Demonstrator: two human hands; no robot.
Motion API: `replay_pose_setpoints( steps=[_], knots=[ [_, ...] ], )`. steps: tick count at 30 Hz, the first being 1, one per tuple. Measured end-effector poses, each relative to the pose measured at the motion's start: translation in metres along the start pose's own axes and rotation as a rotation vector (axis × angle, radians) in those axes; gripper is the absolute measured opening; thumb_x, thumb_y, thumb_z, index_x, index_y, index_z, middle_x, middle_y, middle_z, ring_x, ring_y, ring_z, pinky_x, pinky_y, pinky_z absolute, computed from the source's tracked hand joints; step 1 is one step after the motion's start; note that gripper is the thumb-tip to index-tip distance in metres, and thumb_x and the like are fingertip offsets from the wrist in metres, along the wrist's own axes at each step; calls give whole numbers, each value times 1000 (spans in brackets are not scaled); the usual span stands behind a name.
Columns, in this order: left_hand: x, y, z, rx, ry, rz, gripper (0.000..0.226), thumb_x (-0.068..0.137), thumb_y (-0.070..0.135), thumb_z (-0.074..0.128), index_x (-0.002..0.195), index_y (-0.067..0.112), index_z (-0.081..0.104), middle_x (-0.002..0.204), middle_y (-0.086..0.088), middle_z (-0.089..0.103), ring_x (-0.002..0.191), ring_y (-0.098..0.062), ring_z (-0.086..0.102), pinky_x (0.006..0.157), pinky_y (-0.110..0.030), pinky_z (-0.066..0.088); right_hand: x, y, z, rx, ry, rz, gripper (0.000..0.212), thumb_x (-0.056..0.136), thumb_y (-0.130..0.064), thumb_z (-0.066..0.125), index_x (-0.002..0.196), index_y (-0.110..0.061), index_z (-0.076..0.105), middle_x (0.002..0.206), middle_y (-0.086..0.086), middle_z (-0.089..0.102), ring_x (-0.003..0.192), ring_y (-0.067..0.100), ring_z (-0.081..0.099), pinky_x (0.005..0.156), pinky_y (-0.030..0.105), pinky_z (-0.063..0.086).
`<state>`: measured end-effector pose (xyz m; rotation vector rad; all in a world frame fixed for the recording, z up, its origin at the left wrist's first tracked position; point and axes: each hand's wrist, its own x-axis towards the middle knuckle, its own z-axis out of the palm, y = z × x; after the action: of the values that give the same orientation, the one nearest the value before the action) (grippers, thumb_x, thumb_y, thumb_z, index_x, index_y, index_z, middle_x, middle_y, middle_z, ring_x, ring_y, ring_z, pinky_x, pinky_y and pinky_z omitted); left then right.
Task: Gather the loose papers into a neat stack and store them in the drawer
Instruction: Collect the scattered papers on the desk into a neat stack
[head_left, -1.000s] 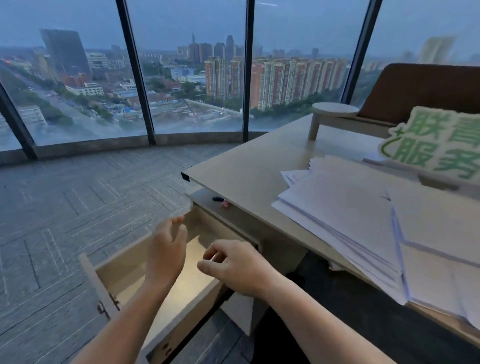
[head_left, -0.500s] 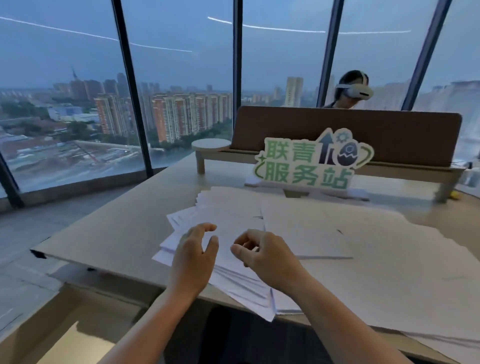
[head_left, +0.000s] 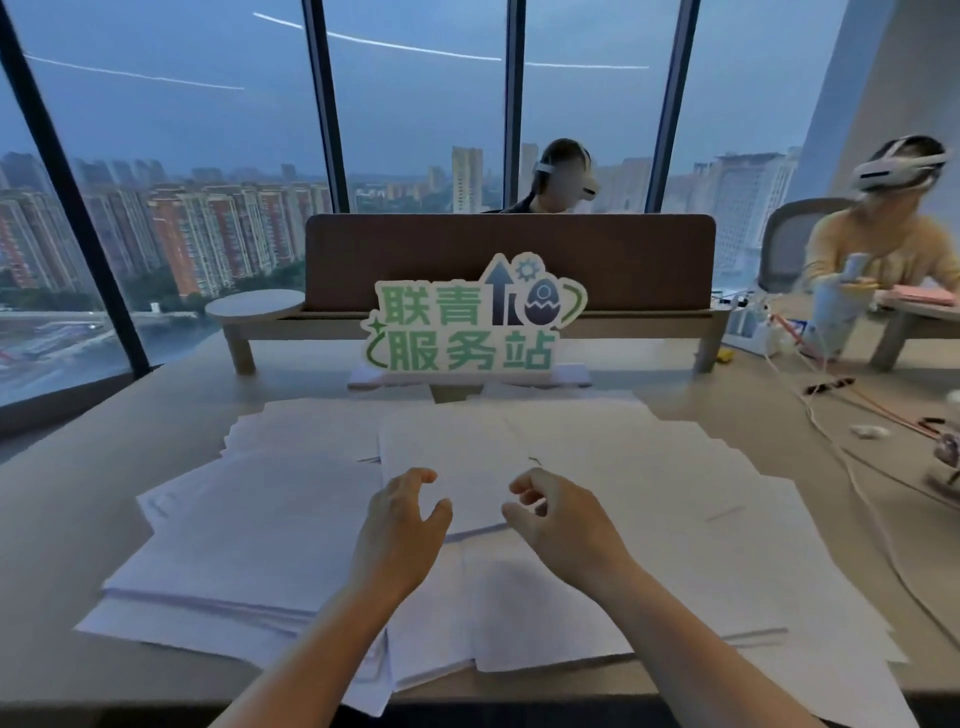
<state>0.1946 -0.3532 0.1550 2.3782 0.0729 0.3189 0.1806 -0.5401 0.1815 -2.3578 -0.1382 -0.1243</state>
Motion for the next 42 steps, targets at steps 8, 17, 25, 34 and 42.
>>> replay_pose_setpoints(
  steps=[8, 17, 25, 34, 42],
  knots=[
    [21, -8, 24, 221, -139, -163, 69, 87, 53, 51, 148, 32, 27, 161, -6, 16, 146, -30, 19, 117, -42, 23, 21, 34, 3, -62, -117, 96, 56, 91, -44, 55, 144, -31, 39, 151, -6, 33, 137, 19, 33, 108, 37, 38],
    [52, -14, 32, 288, -122, -328, 87, 81, 58, 54, 151, 24, 17, 152, -16, 31, 141, -36, 25, 115, -45, 24, 41, 48, 18, -210, -134, 149, 66, 90, -50, 52, 148, -26, 31, 150, 4, 41, 139, 26, 32, 111, 38, 32],
    [57, -14, 34, 226, -67, -256, 65, 82, 40, 64, 141, 27, 41, 140, -10, 49, 129, -31, 43, 110, -39, 30, 45, 48, 25, -145, -109, 145, 56, 91, -42, 53, 143, -25, 41, 142, 0, 50, 131, 25, 43, 105, 36, 38],
    [55, -14, 26, -168, 75, -186, 63, 81, 1, 58, 137, 28, 47, 115, -6, 62, 94, -23, 56, 74, -29, 40, 41, 58, -10, -40, 28, 217, 43, 90, -41, 55, 131, -31, 51, 136, -2, 52, 125, 21, 46, 98, 37, 43],
    [48, -11, 6, -293, -3, -167, 49, 73, 20, 64, 122, 20, 62, 95, -6, 68, 79, -25, 62, 66, -33, 49, 27, 87, -60, -416, -1, 520, 70, 78, -56, 62, 135, -23, 40, 131, 9, 46, 124, 33, 42, 95, 42, 40]
  ],
)
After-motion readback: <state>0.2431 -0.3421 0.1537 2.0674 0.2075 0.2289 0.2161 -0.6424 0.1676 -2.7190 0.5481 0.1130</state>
